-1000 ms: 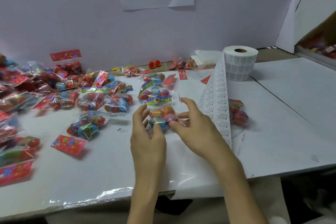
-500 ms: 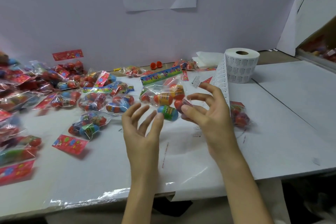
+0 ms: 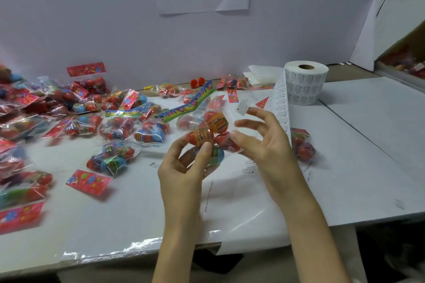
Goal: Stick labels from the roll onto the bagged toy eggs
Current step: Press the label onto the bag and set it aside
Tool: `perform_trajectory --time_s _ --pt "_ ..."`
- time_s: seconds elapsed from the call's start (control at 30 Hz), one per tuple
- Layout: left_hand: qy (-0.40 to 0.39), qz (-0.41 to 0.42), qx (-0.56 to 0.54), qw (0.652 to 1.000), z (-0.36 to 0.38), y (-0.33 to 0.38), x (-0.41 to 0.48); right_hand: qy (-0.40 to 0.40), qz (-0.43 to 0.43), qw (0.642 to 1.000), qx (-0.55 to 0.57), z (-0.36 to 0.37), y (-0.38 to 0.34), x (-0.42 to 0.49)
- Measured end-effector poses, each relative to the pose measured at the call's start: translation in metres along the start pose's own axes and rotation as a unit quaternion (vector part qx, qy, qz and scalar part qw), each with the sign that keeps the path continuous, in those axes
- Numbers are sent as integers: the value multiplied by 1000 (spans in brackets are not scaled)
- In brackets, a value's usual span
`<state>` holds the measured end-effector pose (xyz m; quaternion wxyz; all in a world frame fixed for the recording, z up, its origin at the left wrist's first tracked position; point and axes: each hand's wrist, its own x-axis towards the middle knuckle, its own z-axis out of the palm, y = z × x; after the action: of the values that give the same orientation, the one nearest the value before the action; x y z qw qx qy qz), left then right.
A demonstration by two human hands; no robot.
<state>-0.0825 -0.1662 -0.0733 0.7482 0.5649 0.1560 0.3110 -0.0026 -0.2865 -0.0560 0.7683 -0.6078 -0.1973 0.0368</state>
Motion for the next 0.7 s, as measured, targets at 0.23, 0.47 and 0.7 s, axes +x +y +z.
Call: perform_trajectory --time_s 0.23,0.47,0.7 --pt "-3 1 -18 1000 0 0 0 36 -15 999 -29 -1 2 2" --pt "10 -4 -2 1000 0 -4 3 84 -93 987 -98 4 5 1" --pt "7 -9 20 1000 0 -4 2 74 -102 989 -76 4 3 0"
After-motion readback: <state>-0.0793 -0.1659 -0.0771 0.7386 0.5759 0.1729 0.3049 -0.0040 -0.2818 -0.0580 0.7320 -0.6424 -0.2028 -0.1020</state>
